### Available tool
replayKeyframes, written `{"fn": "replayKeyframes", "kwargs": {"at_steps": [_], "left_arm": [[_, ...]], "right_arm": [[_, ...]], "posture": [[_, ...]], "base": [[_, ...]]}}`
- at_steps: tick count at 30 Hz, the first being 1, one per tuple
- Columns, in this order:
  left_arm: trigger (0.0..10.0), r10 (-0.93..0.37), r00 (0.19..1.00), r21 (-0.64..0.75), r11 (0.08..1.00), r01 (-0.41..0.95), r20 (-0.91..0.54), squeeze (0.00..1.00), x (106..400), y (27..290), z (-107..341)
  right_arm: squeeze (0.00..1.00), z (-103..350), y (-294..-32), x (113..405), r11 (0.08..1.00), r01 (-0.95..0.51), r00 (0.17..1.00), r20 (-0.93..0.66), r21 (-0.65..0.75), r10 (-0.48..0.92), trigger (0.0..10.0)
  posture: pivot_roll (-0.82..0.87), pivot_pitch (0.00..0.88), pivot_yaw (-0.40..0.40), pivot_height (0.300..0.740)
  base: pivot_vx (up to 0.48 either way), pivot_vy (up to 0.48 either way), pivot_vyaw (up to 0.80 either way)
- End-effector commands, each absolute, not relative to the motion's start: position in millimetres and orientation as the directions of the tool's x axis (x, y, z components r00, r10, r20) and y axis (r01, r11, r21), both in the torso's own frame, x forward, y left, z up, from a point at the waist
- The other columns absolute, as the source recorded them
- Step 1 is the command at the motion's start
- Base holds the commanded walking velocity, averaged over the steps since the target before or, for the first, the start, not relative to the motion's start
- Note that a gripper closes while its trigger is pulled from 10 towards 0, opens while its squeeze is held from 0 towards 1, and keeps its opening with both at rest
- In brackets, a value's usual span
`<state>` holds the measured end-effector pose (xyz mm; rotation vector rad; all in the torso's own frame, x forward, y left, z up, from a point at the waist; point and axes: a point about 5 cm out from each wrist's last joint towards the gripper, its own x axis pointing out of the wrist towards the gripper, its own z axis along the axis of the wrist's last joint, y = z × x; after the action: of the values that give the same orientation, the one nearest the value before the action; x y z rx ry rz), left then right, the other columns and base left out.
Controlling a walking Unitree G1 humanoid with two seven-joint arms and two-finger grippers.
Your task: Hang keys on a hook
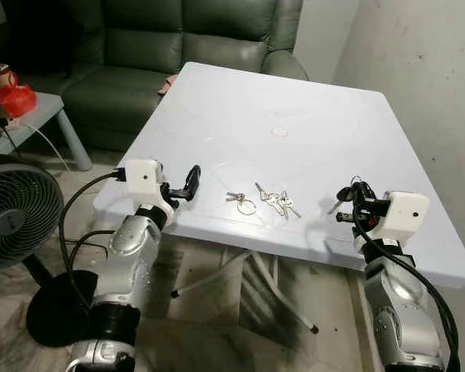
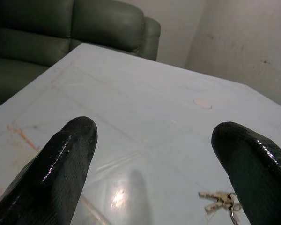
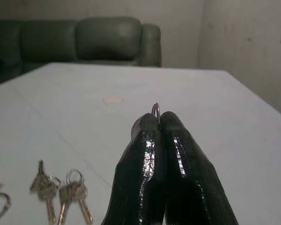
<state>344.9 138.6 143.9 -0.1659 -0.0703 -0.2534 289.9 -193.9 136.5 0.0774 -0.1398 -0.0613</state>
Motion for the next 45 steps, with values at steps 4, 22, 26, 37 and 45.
{"fn": "replayKeyframes", "kwargs": {"at_steps": [4, 22, 26, 37, 45], "left_arm": [[10.0, -0.246, 0.963, -0.143, 0.955, 0.26, 0.109, 0.0, 352.4, 136.5, 150.9], [10.0, -0.216, 0.972, -0.164, 0.96, 0.229, 0.091, 0.0, 363.1, 135.1, 149.7], [10.0, -0.213, 0.973, -0.162, 0.961, 0.224, 0.084, 0.0, 365.1, 135.0, 150.6], [10.0, -0.233, 0.97, -0.139, 0.96, 0.241, 0.076, 0.0, 364.5, 137.4, 150.0], [10.0, -0.256, 0.963, -0.115, 0.957, 0.265, 0.084, 0.0, 361.3, 135.9, 150.1]], "right_arm": [[0.0, 137.5, -195.8, 292.4, 0.995, 0.083, 0.989, 0.117, 0.062, -0.09, 10.0], [0.0, 143.1, -194.0, 298.4, 0.997, 0.073, 0.988, 0.132, 0.021, -0.075, 10.0], [0.0, 142.9, -193.6, 299.0, 0.997, 0.074, 0.988, 0.132, 0.019, -0.076, 10.0], [0.0, 140.8, -193.1, 296.1, 0.998, 0.064, 0.99, 0.122, 0.004, -0.064, 10.0], [0.0, 140.5, -195.9, 295.4, 0.998, 0.067, 0.991, 0.116, -0.007, -0.066, 10.0]], "posture": [[0.0, 0.0, -0.035, 0.74], [-0.01, 0.0, -0.033, 0.74], [-0.01, 0.0, -0.033, 0.74], [0.0, 0.0, -0.033, 0.74], [0.0, 0.0, -0.037, 0.74]], "base": [[0.0, 0.0, -0.58], [0.0, 0.095, -0.78], [0.0, 0.098, -0.77], [0.0, 0.0, -0.78], [0.0, 0.0, -0.77]]}}
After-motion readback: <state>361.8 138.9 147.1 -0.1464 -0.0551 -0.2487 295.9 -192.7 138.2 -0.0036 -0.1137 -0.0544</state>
